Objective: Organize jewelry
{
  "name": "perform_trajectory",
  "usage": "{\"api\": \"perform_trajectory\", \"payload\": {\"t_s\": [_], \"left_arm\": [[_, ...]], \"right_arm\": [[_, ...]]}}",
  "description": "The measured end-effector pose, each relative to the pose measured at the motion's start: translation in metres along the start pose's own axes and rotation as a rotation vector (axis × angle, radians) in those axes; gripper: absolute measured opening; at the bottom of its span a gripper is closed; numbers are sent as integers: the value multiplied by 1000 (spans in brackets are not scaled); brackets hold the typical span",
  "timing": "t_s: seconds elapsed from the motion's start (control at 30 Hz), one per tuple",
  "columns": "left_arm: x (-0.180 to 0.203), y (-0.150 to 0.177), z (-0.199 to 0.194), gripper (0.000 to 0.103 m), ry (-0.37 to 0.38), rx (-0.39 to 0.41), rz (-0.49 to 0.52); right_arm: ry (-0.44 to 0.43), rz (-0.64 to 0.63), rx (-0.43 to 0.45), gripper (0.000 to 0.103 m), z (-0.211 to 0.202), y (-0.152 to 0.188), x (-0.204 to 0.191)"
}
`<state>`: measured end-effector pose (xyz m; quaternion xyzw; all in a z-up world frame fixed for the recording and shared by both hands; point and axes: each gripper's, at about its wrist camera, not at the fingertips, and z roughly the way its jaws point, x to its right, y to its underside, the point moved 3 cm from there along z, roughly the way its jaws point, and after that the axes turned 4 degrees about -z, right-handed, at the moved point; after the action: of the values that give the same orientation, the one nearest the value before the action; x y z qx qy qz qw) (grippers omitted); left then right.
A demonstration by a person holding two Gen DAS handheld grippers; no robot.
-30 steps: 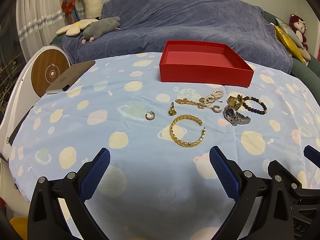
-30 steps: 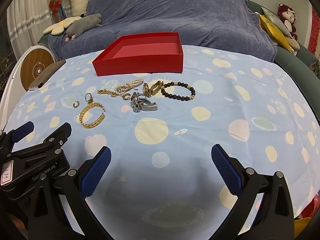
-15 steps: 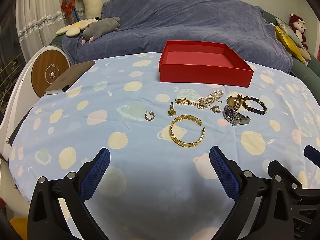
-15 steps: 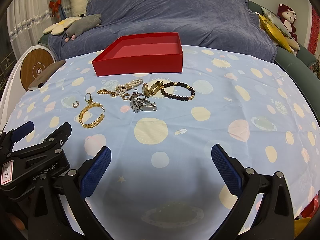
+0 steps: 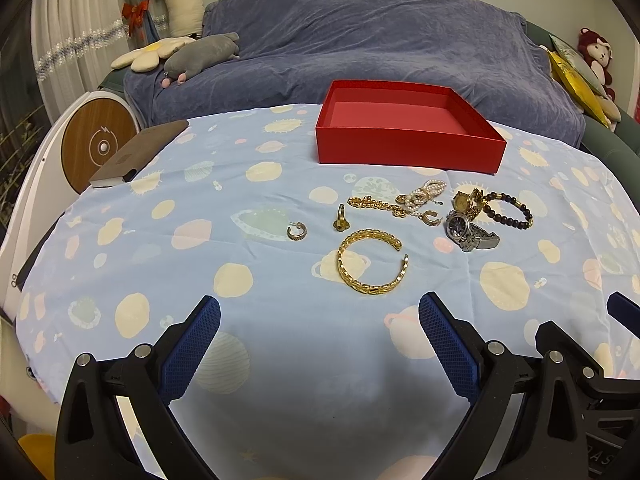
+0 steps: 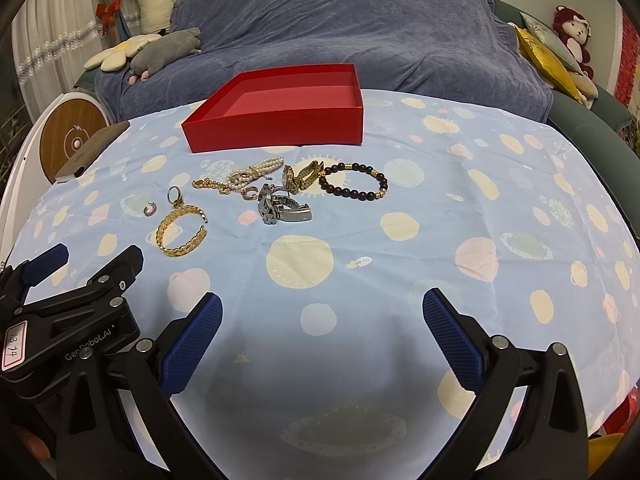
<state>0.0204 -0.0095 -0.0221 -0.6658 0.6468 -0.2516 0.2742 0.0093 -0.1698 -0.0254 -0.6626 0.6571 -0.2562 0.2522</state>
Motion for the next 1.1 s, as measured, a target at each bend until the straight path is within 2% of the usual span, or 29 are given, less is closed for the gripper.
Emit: {"api": "perform_trajectory", "payload": {"t_s": [0.87,1.1], "left_arm": [[2,1,0,97,2,-4,-1],[2,3,3,97,23,-19,-12]], "right_arm": [[-2,1,-1,98,0,0,1],[2,-5,-2,98,0,1,4]]}}
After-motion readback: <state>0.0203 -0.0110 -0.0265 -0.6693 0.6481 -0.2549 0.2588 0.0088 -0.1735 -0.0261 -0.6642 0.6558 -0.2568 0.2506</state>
